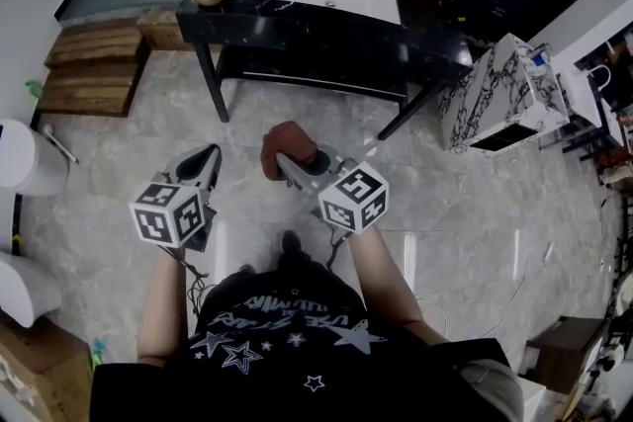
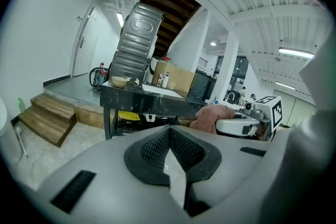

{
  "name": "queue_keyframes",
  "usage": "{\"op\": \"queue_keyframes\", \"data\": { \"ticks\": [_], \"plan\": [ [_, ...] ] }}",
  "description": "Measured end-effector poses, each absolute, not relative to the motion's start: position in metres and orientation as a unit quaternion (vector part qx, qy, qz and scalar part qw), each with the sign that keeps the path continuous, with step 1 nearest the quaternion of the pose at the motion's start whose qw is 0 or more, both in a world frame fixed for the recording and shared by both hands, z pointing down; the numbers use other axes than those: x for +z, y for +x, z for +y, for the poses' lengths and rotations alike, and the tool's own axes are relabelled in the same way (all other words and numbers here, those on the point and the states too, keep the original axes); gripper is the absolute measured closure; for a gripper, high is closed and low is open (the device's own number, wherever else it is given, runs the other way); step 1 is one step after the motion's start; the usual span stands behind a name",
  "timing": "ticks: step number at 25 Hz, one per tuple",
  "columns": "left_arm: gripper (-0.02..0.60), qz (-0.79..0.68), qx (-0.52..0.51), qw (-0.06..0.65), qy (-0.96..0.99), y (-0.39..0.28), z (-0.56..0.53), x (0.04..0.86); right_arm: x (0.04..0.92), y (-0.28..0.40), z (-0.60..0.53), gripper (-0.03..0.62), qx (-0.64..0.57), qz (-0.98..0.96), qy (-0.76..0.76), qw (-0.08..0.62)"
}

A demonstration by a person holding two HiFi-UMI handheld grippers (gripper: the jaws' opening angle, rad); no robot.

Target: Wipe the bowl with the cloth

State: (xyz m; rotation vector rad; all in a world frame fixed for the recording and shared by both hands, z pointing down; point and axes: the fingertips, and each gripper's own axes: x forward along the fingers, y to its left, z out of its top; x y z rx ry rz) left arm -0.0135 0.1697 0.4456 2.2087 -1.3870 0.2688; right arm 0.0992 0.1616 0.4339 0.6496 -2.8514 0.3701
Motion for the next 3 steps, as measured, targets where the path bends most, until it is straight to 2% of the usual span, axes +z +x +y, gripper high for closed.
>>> {"op": "queue_keyframes", "data": {
  "ticks": [3],
  "plan": [
    [0.574,-0.509,0.1,0.256,0.816,-0.0273,0.1797,0.4428,0.4306,0.0859,0.1744,0.548,0.123,-0.962,0.222,0.099]
  ]
}}
